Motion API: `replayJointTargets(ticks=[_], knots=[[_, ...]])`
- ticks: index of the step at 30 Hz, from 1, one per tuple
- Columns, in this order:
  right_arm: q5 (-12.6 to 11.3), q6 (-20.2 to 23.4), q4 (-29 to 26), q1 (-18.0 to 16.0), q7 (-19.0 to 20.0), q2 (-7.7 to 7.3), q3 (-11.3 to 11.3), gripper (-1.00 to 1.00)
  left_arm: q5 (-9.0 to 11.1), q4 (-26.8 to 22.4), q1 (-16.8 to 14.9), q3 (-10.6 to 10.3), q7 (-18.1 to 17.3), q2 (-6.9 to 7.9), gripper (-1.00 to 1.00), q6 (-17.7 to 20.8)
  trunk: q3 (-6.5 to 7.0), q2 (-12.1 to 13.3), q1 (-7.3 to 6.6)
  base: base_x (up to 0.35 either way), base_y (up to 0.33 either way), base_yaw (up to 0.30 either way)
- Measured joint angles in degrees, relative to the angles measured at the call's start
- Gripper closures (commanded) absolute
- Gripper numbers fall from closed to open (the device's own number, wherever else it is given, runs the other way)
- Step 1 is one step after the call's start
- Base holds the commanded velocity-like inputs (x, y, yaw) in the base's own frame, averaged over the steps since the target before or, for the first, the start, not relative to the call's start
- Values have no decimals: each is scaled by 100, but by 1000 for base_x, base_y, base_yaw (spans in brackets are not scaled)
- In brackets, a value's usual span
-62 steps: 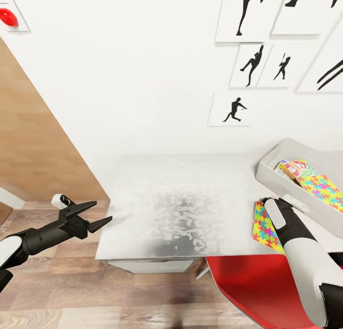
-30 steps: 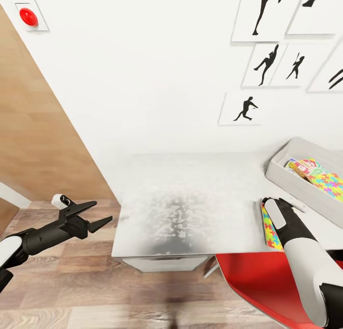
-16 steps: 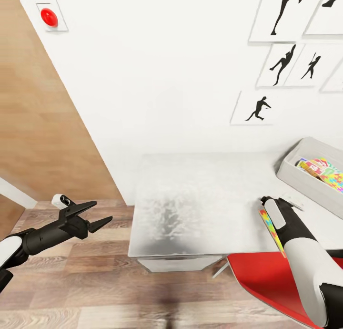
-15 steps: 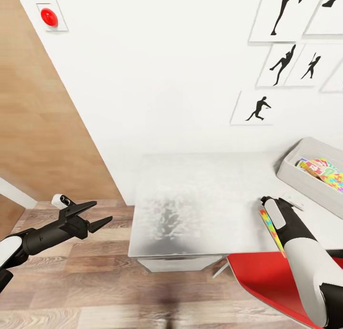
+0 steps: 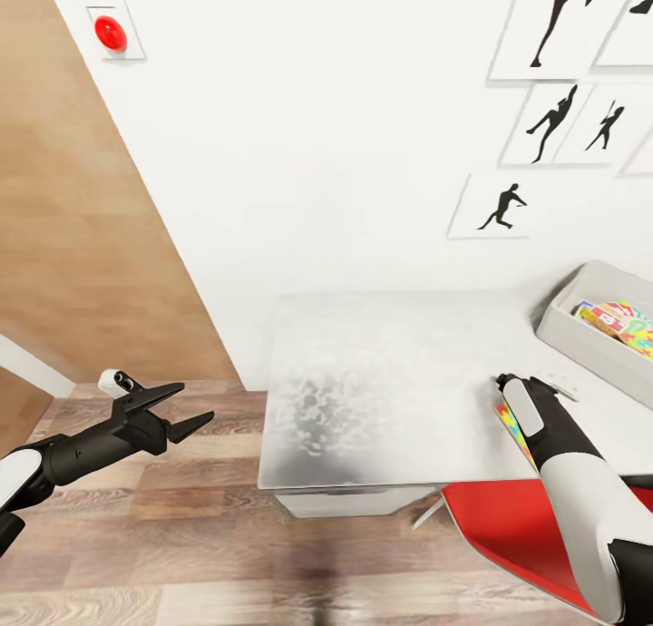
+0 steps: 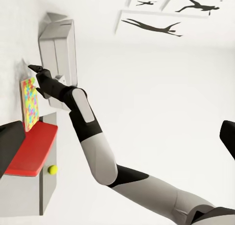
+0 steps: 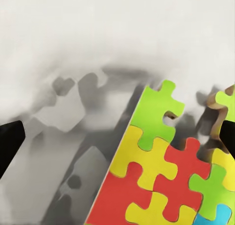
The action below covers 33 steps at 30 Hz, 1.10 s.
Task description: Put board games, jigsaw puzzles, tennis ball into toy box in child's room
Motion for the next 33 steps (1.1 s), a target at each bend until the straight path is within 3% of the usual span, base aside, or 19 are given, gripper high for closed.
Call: replayJointTargets(ticks=[9,26,33], knots=[[-1,0,0,0,1,0,0,-100,-1,0,0,1,-1,-5,-100,0,0,0,0,0,71,0],[-129,-22,8,6,14,3,-7,-100,4,0,-3,-3,2,-6,-100,0,-1,2,1,61,231,0],[-131,-23,8,5,13,4,-8,-100,5,1,-2,-2,-1,-2,-100,0,-1,2,1,-47,58,0]])
